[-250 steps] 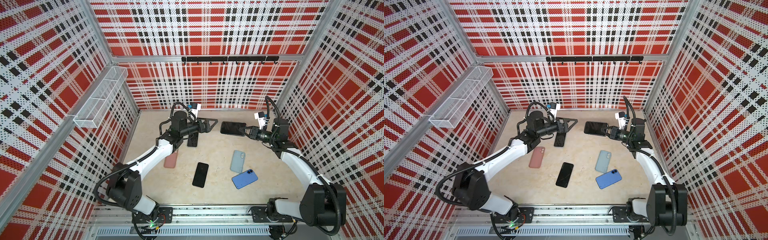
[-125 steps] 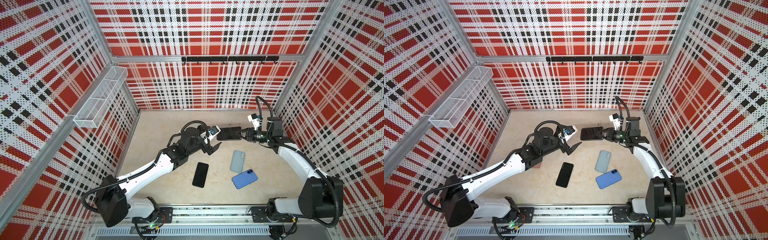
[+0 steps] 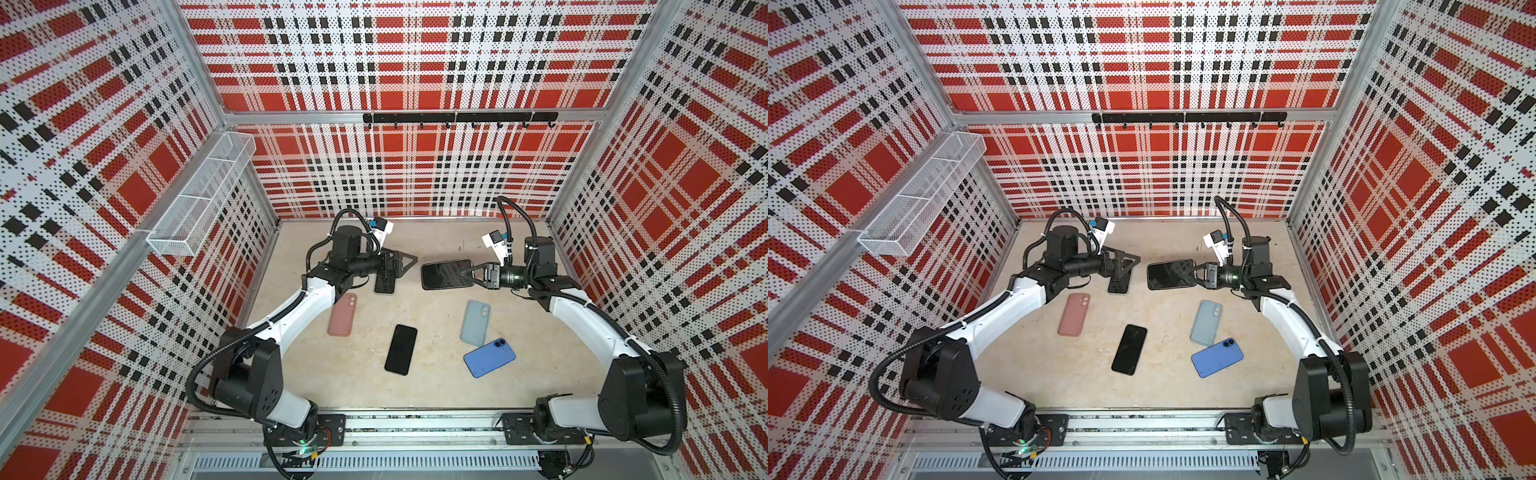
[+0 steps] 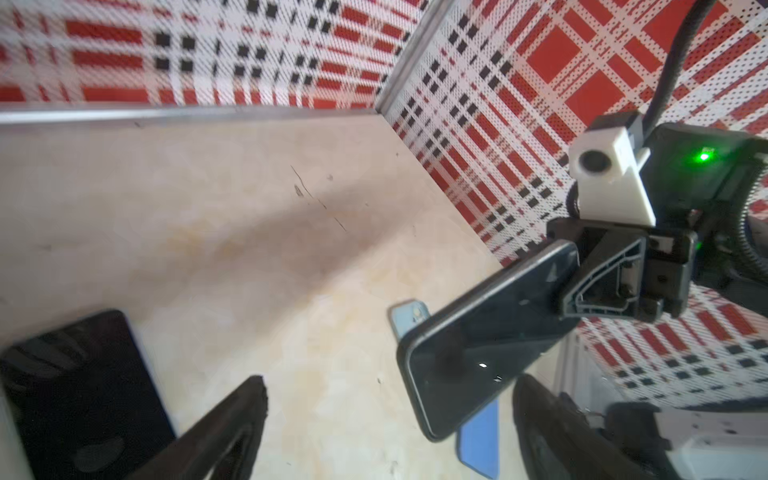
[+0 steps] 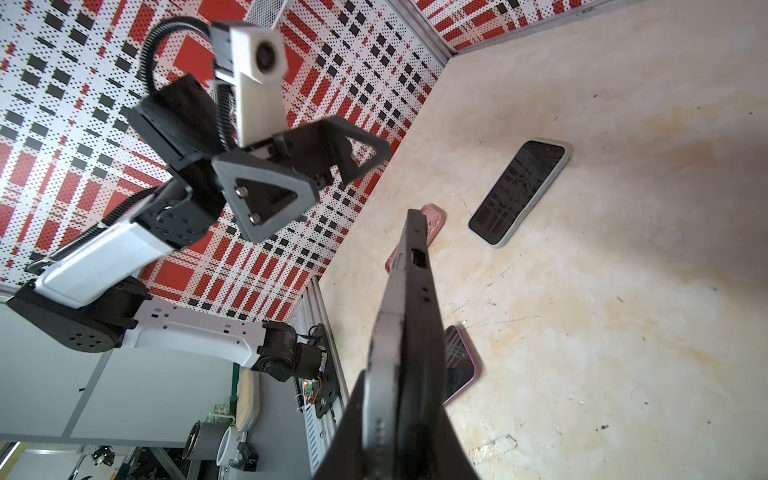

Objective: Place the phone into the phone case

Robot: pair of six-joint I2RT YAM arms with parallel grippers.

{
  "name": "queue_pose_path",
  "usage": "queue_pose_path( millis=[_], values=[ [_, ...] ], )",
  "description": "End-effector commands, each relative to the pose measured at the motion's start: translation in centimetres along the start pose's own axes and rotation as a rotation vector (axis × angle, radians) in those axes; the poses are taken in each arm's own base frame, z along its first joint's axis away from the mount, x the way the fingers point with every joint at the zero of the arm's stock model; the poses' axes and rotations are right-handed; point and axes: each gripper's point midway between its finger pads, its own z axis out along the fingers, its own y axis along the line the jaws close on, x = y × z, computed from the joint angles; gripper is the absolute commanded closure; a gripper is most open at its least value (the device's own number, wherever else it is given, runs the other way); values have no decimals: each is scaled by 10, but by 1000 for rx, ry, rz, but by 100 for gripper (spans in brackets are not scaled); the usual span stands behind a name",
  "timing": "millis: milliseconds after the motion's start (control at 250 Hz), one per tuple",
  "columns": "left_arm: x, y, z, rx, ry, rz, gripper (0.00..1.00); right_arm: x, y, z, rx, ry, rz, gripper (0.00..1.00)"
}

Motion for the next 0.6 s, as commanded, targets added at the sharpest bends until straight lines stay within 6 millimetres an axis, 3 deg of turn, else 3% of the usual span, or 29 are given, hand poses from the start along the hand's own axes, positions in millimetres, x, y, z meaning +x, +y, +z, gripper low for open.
queue_pose_path(
  millis=[0, 312, 596],
  values=[
    [-2, -36, 4, 153, -10, -53, 10, -20, 35, -8, -98, -62, -147, 100],
    [10, -28, 20, 184, -10, -131, 28, -24, 45, -8, -172, -84, -119, 100],
    [8, -40, 31, 214, -11, -124, 42, -26, 36, -4, -160, -112, -86, 100]
  ],
)
